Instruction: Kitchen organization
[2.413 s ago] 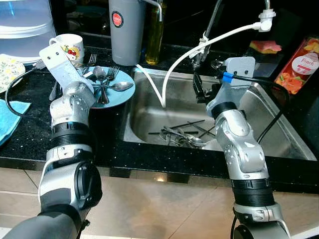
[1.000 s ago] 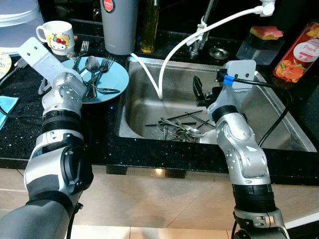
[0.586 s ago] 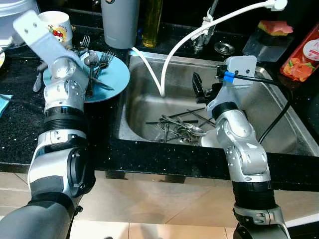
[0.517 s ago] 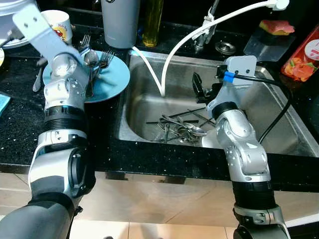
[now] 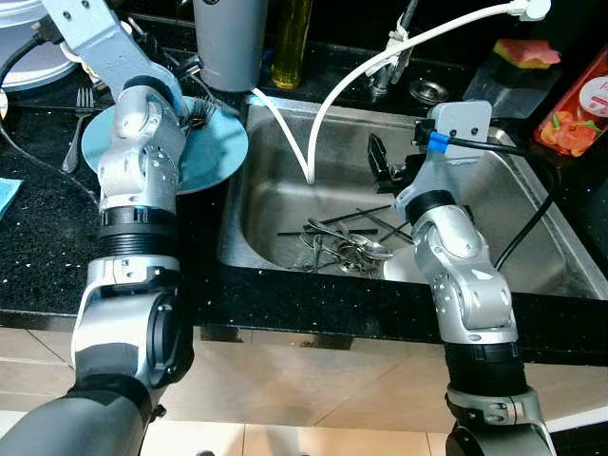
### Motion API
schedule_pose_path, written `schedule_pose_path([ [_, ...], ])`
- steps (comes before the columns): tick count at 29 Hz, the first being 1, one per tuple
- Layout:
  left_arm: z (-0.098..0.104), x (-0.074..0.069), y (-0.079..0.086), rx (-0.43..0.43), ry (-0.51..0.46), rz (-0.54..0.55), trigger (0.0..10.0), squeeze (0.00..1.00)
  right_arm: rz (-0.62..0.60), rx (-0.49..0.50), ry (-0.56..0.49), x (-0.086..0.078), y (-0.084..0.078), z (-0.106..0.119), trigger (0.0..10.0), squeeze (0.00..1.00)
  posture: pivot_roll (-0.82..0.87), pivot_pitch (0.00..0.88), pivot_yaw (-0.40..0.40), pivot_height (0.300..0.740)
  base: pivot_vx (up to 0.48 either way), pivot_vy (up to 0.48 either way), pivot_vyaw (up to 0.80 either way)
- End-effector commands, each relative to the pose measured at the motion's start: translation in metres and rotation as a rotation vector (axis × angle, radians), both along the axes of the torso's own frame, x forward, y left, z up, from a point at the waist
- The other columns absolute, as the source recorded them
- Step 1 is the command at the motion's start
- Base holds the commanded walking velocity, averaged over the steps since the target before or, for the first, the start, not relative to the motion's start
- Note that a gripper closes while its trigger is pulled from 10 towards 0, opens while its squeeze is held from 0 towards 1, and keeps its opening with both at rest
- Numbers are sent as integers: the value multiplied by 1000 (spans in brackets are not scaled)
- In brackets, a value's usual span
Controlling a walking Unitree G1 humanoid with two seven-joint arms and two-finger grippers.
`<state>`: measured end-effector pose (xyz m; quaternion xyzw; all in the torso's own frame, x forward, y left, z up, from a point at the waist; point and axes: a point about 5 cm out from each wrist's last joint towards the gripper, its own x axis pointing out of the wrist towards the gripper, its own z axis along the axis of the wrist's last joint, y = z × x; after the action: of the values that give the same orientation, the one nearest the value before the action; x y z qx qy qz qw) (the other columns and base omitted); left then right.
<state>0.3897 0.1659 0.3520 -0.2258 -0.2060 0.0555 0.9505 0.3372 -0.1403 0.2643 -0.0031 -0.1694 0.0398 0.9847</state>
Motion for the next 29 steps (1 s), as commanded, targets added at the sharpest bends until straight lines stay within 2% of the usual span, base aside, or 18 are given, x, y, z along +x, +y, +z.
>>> schedule_pose_path([
  [1,4,-3,-13,16,-31,-76,10000,0,-21,2,-7,1,-6,1,10000,0,171,72,-114,740,0,0,0],
  [2,3,-4,-21,48,-29,-126,10000,0,-22,2,-8,1,-7,1,10000,0,173,72,-112,740,0,0,0],
  [4,2,-4,-27,74,-26,-162,10000,0,-24,3,-8,1,-7,1,10000,0,173,73,-109,740,0,0,0],
  [7,2,-4,-27,74,-26,-162,10000,0,-24,3,-8,1,-7,1,10000,0,173,73,-109,740,0,0,0],
  [8,0,-5,-32,115,-16,-197,10000,0,-28,3,-8,1,-8,1,10000,0,173,73,-108,740,0,0,0],
  [9,-4,-7,-44,198,-12,-292,10000,0,-36,3,-8,1,-11,1,10000,0,175,75,-106,740,0,0,0],
  [10,-4,-7,-44,198,-12,-292,10000,0,-36,3,-8,1,-11,1,10000,0,175,75,-106,740,0,0,0],
  [11,-4,-10,-51,232,-23,-346,10000,0,-40,2,-8,0,-12,1,10000,0,176,75,-105,740,0,0,0],
  [13,-4,-12,-55,250,-31,-379,10000,0,-42,1,-8,0,-12,0,10000,0,176,75,-105,740,0,0,0],
  [15,-3,-19,-67,316,-63,-453,10000,0,-49,3,-10,0,-13,0,10000,0,179,73,-98,740,0,0,0],
  [21,-7,-27,-81,383,-77,-539,10000,0,-57,6,-12,0,-14,0,10000,0,182,70,-89,740,0,0,0],
  [22,-12,-26,-85,419,-50,-554,10000,0,-59,7,-12,0,-15,0,10000,0,183,70,-87,740,0,0,0],
  [23,-12,-26,-85,419,-50,-554,10000,0,-59,7,-12,0,-15,0,10000,0,183,70,-87,740,0,0,0],
  [24,-31,-24,-91,557,35,-556,10000,0,-62,9,-13,0,-15,0,10000,0,185,71,-83,740,0,0,0],
  [26,-41,-25,-94,628,80,-573,10000,0,-66,10,-13,0,-16,-1,10000,0,186,70,-80,740,0,0,0],
  [29,-42,-26,-95,645,86,-576,10000,0,-68,10,-13,0,-17,-1,10000,0,186,70,-80,740,0,0,0],
])
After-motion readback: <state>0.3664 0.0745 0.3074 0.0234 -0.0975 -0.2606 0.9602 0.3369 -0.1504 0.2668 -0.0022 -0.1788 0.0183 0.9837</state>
